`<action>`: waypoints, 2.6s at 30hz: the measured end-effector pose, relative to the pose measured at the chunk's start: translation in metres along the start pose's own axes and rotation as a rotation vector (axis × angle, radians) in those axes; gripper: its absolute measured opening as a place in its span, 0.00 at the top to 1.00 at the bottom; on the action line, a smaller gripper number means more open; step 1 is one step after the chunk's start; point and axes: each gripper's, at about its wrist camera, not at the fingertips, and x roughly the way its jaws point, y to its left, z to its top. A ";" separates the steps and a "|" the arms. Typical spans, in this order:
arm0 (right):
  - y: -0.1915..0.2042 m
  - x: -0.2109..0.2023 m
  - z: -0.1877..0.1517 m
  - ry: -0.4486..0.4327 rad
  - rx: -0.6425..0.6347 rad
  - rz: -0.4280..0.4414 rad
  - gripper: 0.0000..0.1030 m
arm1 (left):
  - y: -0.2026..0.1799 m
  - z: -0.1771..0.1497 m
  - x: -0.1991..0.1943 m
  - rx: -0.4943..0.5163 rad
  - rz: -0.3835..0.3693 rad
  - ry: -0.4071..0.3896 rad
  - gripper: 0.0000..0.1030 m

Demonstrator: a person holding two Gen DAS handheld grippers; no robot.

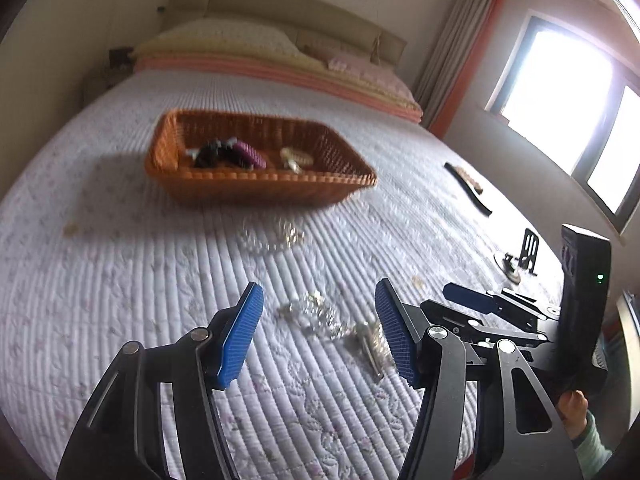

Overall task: Organize jewelry
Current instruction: 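Grasp the crystal pendant with the left gripper while the right grasps the clear bead bracelet, then lower both held items into the basket and open both grippers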

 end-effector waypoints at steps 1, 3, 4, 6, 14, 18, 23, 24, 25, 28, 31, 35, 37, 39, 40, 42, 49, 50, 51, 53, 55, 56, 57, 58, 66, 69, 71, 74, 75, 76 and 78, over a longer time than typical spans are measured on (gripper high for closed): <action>0.000 0.005 -0.004 0.013 -0.003 0.004 0.65 | 0.001 -0.004 0.010 0.001 0.001 0.019 0.46; -0.001 0.014 -0.010 0.033 -0.006 0.013 0.67 | 0.003 -0.009 0.024 0.001 0.008 0.041 0.46; -0.001 0.018 -0.012 0.038 -0.008 0.012 0.69 | 0.004 -0.012 0.032 0.000 0.013 0.054 0.46; 0.000 0.028 -0.017 0.054 -0.014 0.000 0.72 | 0.006 -0.015 0.044 -0.002 0.023 0.073 0.46; 0.005 0.043 -0.024 0.058 -0.065 -0.060 0.84 | -0.005 -0.010 0.089 0.037 0.114 0.145 0.61; 0.009 0.045 -0.022 0.044 -0.094 -0.084 0.91 | -0.006 -0.011 0.094 0.087 0.134 0.172 0.90; -0.003 0.052 -0.010 0.038 -0.036 -0.103 0.91 | 0.010 -0.011 0.077 0.090 0.123 0.164 0.92; -0.004 0.054 -0.009 0.039 -0.020 -0.106 0.91 | 0.016 -0.011 0.074 0.085 0.127 0.163 0.92; -0.007 0.055 -0.007 0.040 -0.012 -0.103 0.91 | 0.019 -0.010 0.072 0.079 0.127 0.163 0.92; -0.011 0.058 -0.005 0.045 0.005 -0.087 0.91 | 0.029 -0.011 0.065 0.057 0.108 0.165 0.92; -0.012 0.057 -0.007 0.049 0.006 -0.077 0.90 | 0.033 -0.013 0.061 0.051 0.109 0.158 0.89; -0.012 0.057 -0.008 0.057 -0.002 -0.072 0.89 | 0.031 -0.017 0.059 0.049 0.108 0.148 0.83; -0.012 0.058 -0.007 0.060 -0.004 -0.074 0.89 | 0.028 -0.018 0.060 0.052 0.115 0.145 0.82; -0.009 0.058 -0.008 0.056 -0.014 -0.088 0.89 | 0.023 -0.020 0.063 0.082 0.141 0.141 0.86; -0.007 0.059 -0.008 0.054 -0.025 -0.098 0.89 | 0.020 -0.021 0.063 0.094 0.154 0.137 0.88; -0.004 0.058 -0.008 0.047 -0.036 -0.101 0.91 | 0.019 -0.021 0.063 0.101 0.156 0.131 0.92; -0.010 0.048 -0.005 0.008 0.013 -0.048 0.92 | 0.020 -0.017 0.045 0.090 0.104 0.060 0.93; -0.011 0.045 -0.002 -0.005 0.022 -0.042 0.92 | 0.020 -0.016 0.041 0.091 0.096 0.046 0.93; -0.010 0.042 0.000 -0.017 0.024 -0.044 0.92 | 0.017 -0.013 0.037 0.093 0.092 0.034 0.93; -0.010 0.036 0.006 -0.039 0.034 -0.035 0.92 | 0.014 -0.008 0.028 0.099 0.077 0.003 0.93; -0.010 0.029 0.013 -0.064 0.036 -0.027 0.92 | 0.010 0.000 0.019 0.111 0.058 -0.032 0.93; -0.008 0.025 0.019 -0.083 0.032 -0.024 0.92 | 0.007 0.007 0.013 0.127 0.056 -0.052 0.93; -0.007 0.022 0.025 -0.096 0.029 -0.020 0.92 | 0.004 0.012 0.010 0.137 0.059 -0.066 0.93; -0.005 0.018 0.031 -0.112 0.028 -0.019 0.92 | 0.002 0.016 0.008 0.145 0.060 -0.078 0.93; 0.005 0.021 0.110 -0.209 -0.006 -0.015 0.92 | -0.001 0.090 0.013 0.188 0.053 -0.164 0.93; 0.006 0.039 0.140 -0.208 -0.005 -0.019 0.92 | 0.010 0.117 0.030 0.175 0.059 -0.169 0.93; 0.004 0.057 0.161 -0.195 0.003 -0.018 0.92 | 0.018 0.131 0.042 0.159 0.053 -0.165 0.93; 0.002 0.082 0.181 -0.164 0.012 -0.021 0.92 | 0.028 0.147 0.063 0.147 0.056 -0.152 0.93; 0.001 0.091 0.186 -0.151 0.014 -0.023 0.92 | 0.032 0.152 0.071 0.143 0.057 -0.144 0.93; 0.000 0.099 0.191 -0.137 0.016 -0.022 0.92 | 0.034 0.155 0.079 0.143 0.059 -0.137 0.93; -0.003 0.119 0.200 -0.102 0.021 -0.030 0.92 | 0.038 0.160 0.091 0.139 0.067 -0.124 0.93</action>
